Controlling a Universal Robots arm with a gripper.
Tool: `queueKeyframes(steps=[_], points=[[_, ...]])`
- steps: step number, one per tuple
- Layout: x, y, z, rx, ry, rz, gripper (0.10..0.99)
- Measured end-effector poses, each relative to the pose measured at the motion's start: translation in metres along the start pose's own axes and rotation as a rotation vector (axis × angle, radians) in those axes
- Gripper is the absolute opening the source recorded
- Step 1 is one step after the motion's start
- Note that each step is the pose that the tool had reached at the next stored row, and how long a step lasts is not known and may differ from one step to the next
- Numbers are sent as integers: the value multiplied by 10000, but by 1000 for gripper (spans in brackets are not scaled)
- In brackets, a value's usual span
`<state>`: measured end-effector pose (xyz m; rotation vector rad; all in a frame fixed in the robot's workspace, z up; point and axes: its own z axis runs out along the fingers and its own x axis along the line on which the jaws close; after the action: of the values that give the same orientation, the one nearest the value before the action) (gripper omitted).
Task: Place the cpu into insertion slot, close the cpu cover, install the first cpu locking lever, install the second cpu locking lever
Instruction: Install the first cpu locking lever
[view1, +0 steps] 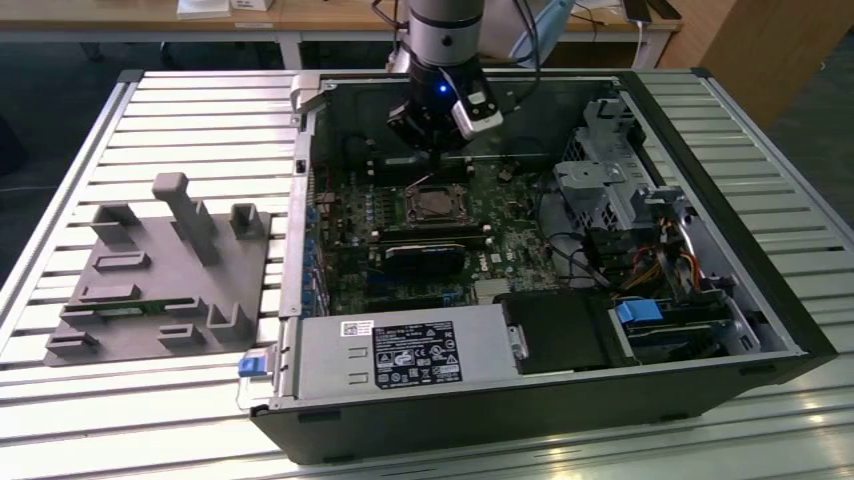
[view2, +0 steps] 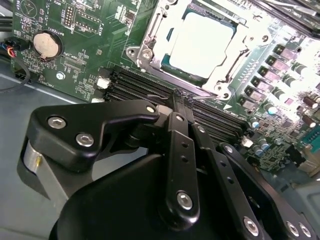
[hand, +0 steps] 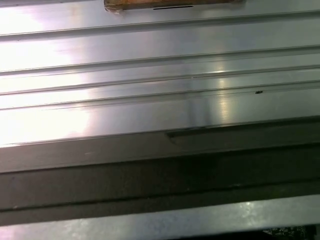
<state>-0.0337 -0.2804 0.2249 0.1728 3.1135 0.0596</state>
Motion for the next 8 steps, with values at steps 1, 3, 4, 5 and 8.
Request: queueKeyframes(steps=[1, 3, 4, 5, 8], points=[[-5, 1, 6, 0, 1, 0, 106], [-15, 4, 19, -1, 0, 0, 106], [-20, 5, 25, 0, 0, 0, 106], [-24, 5, 30, 0, 0, 0, 106], [-42, 7, 45, 0, 0, 0, 106]])
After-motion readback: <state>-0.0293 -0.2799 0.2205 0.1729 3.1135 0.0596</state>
